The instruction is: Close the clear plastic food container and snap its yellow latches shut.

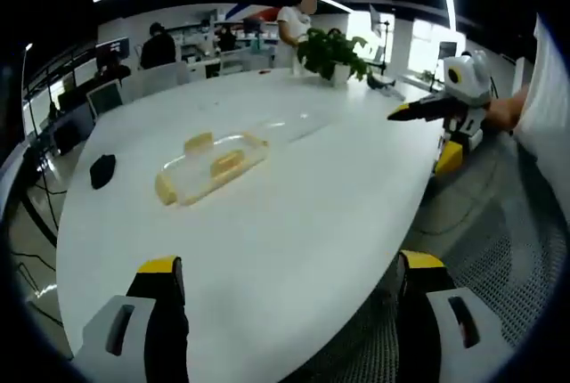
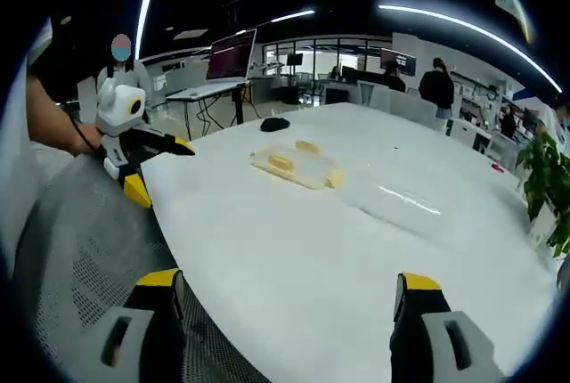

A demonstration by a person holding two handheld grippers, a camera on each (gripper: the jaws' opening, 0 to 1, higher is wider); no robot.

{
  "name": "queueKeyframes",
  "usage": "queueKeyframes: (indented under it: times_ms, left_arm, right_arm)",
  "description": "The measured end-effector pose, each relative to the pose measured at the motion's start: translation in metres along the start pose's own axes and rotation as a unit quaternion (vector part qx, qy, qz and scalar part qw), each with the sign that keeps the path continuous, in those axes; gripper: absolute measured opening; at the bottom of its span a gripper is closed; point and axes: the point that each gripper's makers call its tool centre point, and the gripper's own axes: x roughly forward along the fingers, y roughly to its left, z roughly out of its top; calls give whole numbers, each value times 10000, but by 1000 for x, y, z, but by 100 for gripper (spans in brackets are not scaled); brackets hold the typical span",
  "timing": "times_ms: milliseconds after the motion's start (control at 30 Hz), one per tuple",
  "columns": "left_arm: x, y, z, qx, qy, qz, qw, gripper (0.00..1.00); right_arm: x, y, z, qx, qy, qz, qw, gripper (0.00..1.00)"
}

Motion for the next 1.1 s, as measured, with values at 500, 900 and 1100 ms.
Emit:
queueKeyframes:
  times_ms: [500, 900, 1100]
  left_arm:
    - [0, -1, 0, 16, 25, -21, 10000, 97]
    - [0, -2, -1, 17, 27, -23, 10000, 96]
    - [0, -5, -2, -3, 51, -81, 10000, 95]
  right_arm:
    - [0, 1, 0, 0, 18, 6, 10000, 99]
    - [-1, -1, 0, 22, 7, -51, 10000, 99]
    - [-1, -3, -2, 53, 39, -87, 9999, 99]
